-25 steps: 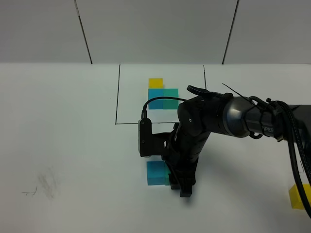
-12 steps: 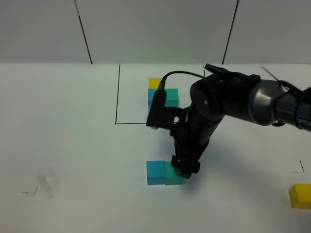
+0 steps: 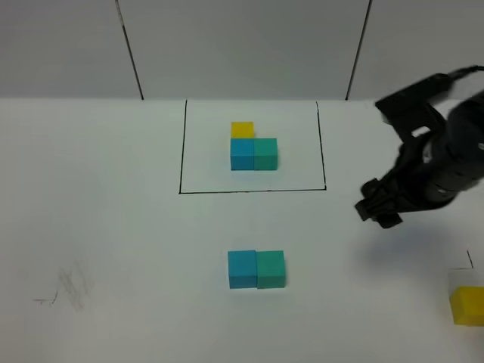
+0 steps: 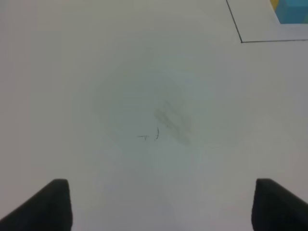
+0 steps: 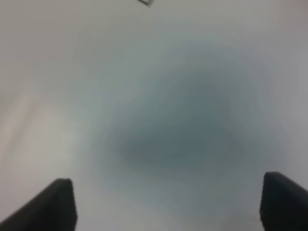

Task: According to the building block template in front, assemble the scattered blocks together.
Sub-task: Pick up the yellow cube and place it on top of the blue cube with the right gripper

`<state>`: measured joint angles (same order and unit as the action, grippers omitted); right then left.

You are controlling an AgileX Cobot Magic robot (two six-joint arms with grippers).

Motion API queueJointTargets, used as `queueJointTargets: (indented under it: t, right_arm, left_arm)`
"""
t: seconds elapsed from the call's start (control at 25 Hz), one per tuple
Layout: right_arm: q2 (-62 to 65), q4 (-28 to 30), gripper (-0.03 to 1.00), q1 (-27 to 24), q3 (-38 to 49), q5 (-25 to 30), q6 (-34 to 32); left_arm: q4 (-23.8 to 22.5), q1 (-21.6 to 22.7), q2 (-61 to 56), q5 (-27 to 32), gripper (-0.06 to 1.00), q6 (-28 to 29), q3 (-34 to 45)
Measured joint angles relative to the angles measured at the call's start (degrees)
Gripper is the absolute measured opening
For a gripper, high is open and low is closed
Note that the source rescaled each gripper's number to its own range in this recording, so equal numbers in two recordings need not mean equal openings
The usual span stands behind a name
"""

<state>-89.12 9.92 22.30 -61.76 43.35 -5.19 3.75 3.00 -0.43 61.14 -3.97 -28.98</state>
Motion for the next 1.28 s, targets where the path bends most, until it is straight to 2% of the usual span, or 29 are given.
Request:
queueJointTargets:
  t: [0.16,0.32,0.68,0.96,1.28]
  right_arm:
    - [5.12,0.75,0.72,-5.48,7.91,-2.46,-8.00]
    - [6.20,1.25,0.72,-9.64,11.59,-2.70,-10.70]
    - [5.86,-0.52,0.72,-15.68,16.05,-2.00,-9.33]
    - [4.17,-4.21,0.72,-16.34,16.37,-3.17,-4.37]
    - [-1.29,-4.72,0.72,-17.93,16.44,-4.20,-4.10]
  left_arm:
    - [0.00,0.00,0.00,0.00,0.77,0.00,0.00]
    - [0.00,0.00,0.00,0.00,0.77,0.00,0.00]
    - [0.00,0.00,0.00,0.00,0.77,0.00,0.00]
    - [0.00,0.00,0.00,0.00,0.77,0.00,0.00]
    - [0.00,0.00,0.00,0.00,0.77,0.00,0.00]
